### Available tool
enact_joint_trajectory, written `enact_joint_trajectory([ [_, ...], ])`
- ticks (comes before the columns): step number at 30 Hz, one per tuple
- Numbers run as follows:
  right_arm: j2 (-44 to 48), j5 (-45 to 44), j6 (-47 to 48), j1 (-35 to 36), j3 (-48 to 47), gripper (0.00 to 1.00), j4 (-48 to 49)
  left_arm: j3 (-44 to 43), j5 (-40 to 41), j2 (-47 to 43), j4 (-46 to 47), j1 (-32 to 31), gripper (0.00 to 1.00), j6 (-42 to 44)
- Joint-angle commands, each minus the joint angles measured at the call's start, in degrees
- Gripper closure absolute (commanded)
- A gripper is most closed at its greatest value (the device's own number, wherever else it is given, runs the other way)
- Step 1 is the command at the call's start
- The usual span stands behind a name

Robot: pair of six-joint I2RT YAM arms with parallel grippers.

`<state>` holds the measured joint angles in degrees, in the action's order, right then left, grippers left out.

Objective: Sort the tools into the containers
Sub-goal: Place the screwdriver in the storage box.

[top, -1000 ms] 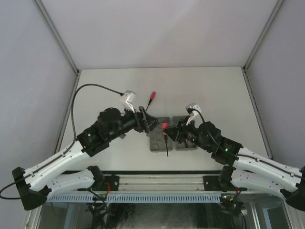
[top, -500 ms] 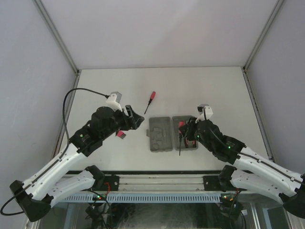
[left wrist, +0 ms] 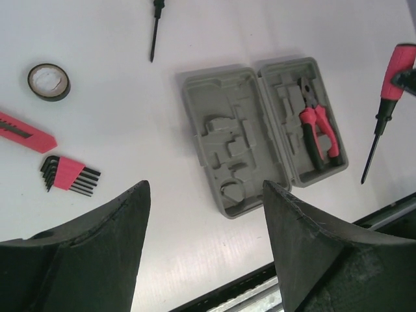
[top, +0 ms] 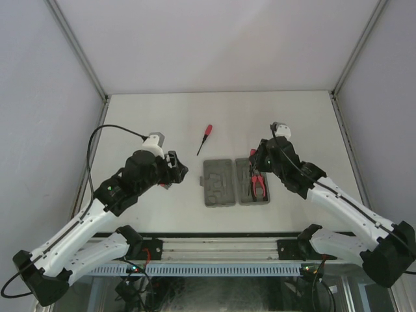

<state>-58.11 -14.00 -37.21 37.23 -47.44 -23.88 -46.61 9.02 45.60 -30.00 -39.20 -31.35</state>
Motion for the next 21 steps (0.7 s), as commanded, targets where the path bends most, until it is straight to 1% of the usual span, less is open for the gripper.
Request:
enact_joint_trajectory([
  [1,-5.0,6.6,4.4,-3.1,-3.7,1.00,0.6,0.2,0.8,1.0,-0.1,0.6,0.26,2.6],
  [4,-9.7,8.9,5.6,-4.0,-5.1,1.00,1.4,-0.1,-0.2,2.1,0.0,0.6,0.27,2.6],
  [9,-16.4,10.4,7.0,-4.2,-7.4,1.00,1.7,-2.7,-0.6,3.0,-3.0,0.6,0.27,4.8],
  [13,-19.9,10.6,6.5,-4.3,-7.6,1.00,3.2,-3.6,1.1,3.2,-4.2,0.7,0.27,6.0],
  [21,-25.5,10.8,5.2,-4.3,-8.7,1.00,4.9,-3.5,1.7,3.8,-5.2,0.7,0.28,6.2],
])
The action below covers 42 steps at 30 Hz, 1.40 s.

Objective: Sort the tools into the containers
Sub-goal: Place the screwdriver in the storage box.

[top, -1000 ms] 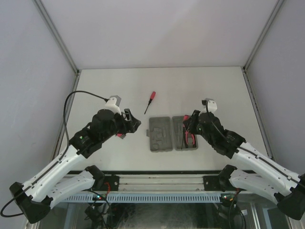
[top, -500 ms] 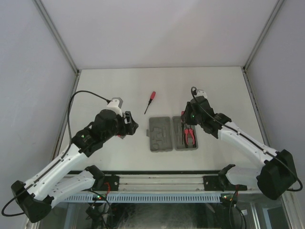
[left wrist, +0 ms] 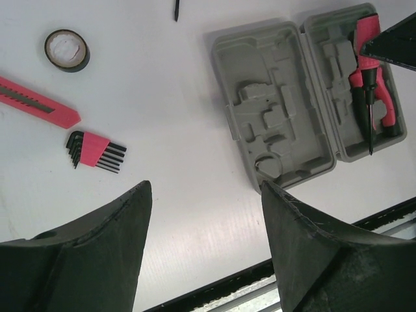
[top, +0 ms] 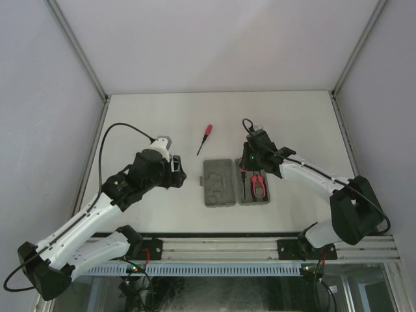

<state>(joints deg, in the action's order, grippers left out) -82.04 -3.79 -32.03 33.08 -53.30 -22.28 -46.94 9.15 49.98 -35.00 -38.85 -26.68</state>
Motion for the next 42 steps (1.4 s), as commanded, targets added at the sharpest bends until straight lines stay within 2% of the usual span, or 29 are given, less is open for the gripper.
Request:
enact_joint_trajectory([
  [1,-2.3,0.5,0.1,-0.2,-3.1,1.00,3.3,-3.1,1.9,-0.7,-0.2,0.4,0.28,1.5],
  [18,-10.9,-0.5,0.2,-0.2,-6.6,1.00,2.8,-3.4,1.3,0.2,-0.1,0.5,0.27,1.8],
  [29,-13.1,-3.9,0.8,0.4,-7.6,1.00,0.1,-3.4,0.8,0.5,0.0,0.6,0.28,1.7],
  [42,-15.7,-2.7,-1.2,0.6,-7.6,1.00,2.1,-3.3,0.3,1.1,0.3,0.6,0.28,1.3],
])
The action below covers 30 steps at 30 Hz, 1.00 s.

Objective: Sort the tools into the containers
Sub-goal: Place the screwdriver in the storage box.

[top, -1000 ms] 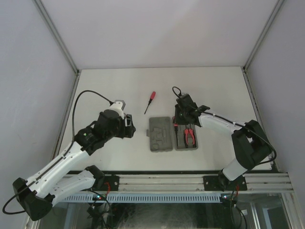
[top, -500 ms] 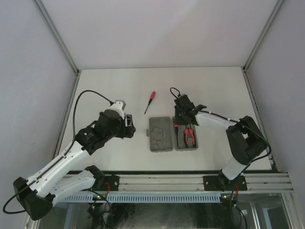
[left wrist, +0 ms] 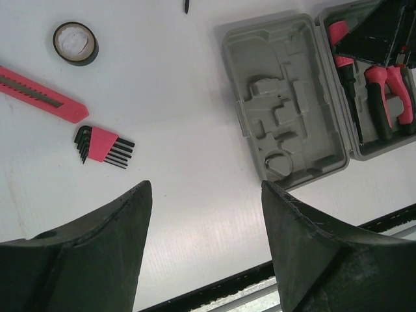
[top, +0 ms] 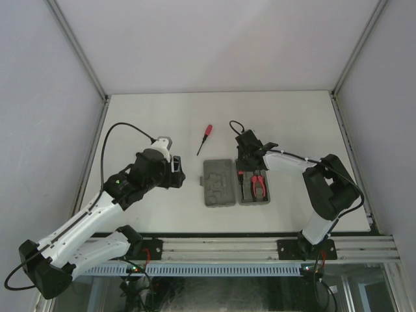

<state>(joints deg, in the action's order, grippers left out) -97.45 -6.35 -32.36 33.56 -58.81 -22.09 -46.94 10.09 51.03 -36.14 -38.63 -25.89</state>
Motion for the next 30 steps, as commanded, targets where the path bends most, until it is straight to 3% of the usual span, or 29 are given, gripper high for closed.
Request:
enact_joint_trajectory([
  [1,-0.3,0.0,-1.2,0.1,-2.1,1.00,2.1,-3.3,-0.7,0.0,1.4,0.4,0.28,0.5],
  [19,-3.2,-2.0,-0.3,-0.3,-4.2,0.96,1.8,-3.1,-1.2,0.7,1.8,0.5,0.28,0.2],
  [30,-1.0,-1.0,0.1,-0.1,-4.6,0.70,1.1,-3.3,-2.0,1.4,2.2,0.5,0.28,0.1],
])
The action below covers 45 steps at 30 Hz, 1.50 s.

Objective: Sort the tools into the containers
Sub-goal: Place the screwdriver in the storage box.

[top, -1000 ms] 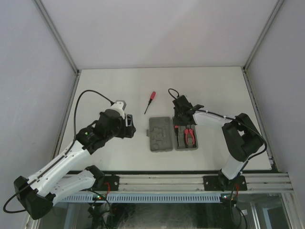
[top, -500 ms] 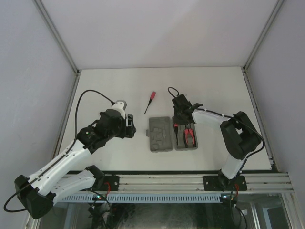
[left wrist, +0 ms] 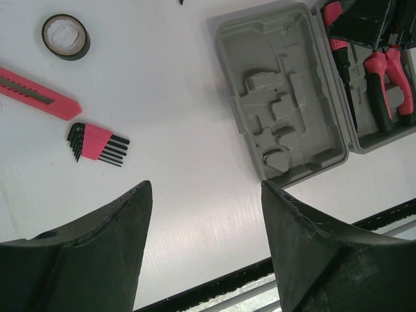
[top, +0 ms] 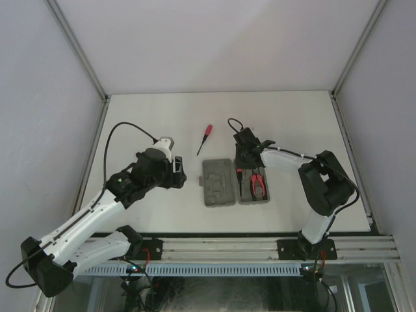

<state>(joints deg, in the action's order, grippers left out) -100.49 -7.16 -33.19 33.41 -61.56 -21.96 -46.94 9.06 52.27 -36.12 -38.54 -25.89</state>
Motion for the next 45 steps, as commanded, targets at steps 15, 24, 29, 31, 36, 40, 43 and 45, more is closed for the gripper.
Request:
enact_joint_trajectory([
  [15,11.5,-1.3,2.3,1.7,-1.4,0.61,-4.2,-3.4,-1.1,-1.1,1.9,0.8,0.28,-0.5],
  [24,11.3,-1.9,0.9,3.9,-1.3,0.75,-6.7,-7.0,4.2,-1.2,-1.5,1.2,0.28,3.8],
  [29,9.3,-1.8,0.9,4.3,-1.3,0.77,-7.3,-5.3,3.9,-1.2,-0.2,2.9,0.28,4.4],
  [31,8.6,-1.5,1.1,4.3,-1.3,0.78,-7.4,-5.2,2.6,-0.9,-0.2,3.8,0.28,4.1],
  [36,6.9,-0.4,1.3,4.3,-1.3,0.79,-6.8,-5.1,2.4,-1.3,0.0,4.6,0.28,4.2],
  [40,5.8,-0.1,1.2,4.1,-1.4,0.79,-6.3,-5.0,1.9,-1.1,0.0,5.0,0.28,4.2],
  [43,5.1,0.0,1.3,4.0,-1.3,0.80,-6.1,-5.1,1.7,-1.1,0.0,5.2,0.28,4.2],
  [45,4.6,0.0,1.4,4.0,-1.4,0.80,-6.1,-5.1,1.5,-1.2,0.1,5.4,0.28,4.3],
])
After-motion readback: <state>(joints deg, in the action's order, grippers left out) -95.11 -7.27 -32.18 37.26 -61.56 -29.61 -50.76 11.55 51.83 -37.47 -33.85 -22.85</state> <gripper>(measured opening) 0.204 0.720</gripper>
